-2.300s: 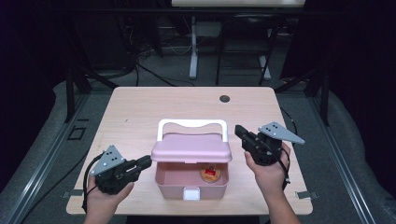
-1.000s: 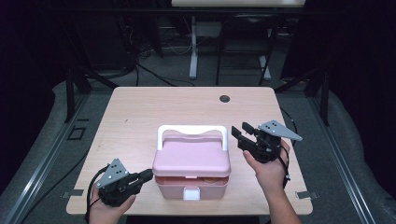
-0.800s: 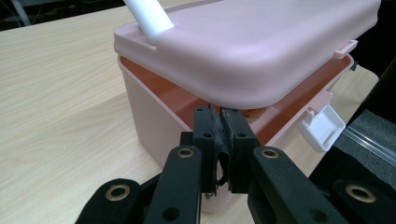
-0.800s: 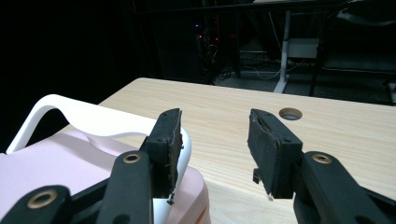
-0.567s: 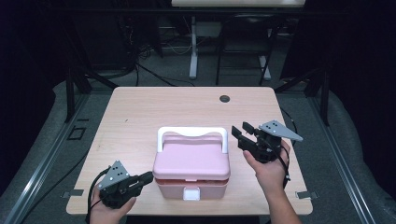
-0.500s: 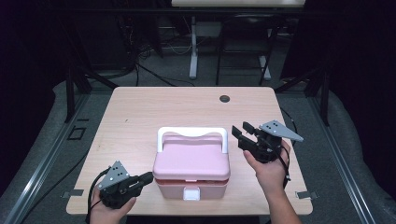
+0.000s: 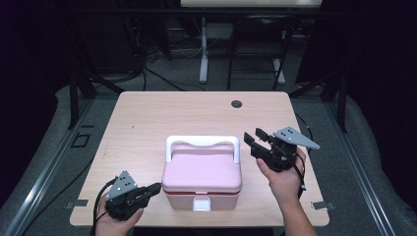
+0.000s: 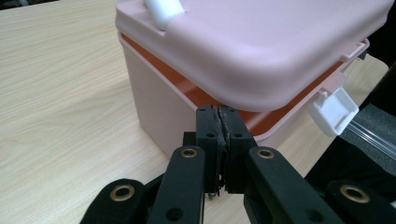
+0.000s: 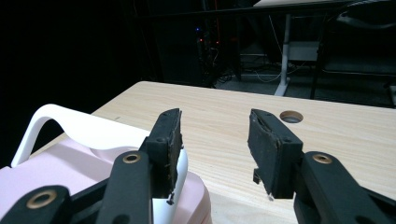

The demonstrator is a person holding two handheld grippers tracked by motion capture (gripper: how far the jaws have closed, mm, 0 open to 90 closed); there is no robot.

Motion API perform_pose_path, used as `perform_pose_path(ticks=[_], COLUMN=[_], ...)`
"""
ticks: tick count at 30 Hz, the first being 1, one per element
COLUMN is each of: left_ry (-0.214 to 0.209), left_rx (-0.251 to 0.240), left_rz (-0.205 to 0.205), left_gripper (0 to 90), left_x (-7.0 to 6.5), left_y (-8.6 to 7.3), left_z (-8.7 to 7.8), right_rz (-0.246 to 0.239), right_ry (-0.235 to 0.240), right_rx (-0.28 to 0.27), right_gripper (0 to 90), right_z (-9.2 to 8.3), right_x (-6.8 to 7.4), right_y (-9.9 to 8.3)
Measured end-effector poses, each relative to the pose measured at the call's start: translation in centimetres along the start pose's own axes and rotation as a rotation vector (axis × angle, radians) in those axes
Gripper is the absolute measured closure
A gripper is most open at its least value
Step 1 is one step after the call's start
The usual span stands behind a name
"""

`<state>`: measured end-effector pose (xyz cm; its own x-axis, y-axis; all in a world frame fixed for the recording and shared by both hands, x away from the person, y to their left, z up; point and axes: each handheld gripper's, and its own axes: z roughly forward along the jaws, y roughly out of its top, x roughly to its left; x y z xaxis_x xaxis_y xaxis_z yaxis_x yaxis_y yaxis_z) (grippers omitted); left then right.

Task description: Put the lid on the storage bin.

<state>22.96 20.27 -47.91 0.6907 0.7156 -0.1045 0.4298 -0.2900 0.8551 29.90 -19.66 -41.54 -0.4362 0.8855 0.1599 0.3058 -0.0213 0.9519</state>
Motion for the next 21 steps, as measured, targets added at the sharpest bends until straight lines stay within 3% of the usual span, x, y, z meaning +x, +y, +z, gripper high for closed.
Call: perform_pose_path(ticks=[10,21], left_ry=[-0.008,-0.018], left_rx=[-0.022,-0.040], left_rz=[-0.011,-0.035], left_gripper=[86.2,76.1], left_x=[0.27,0.64], left_y=[0.29,1.00], left_z=[-0.08,-0.07], right_rz=[0.001,-0.001], right_ry=[-0.001,-0.002], right_rx=[0.000,-0.001], right_gripper=[53.5,53.5], right_z=[-0.03,-0.05], right_x=[-0.04,-0.10], right_y=[0.01,0.03])
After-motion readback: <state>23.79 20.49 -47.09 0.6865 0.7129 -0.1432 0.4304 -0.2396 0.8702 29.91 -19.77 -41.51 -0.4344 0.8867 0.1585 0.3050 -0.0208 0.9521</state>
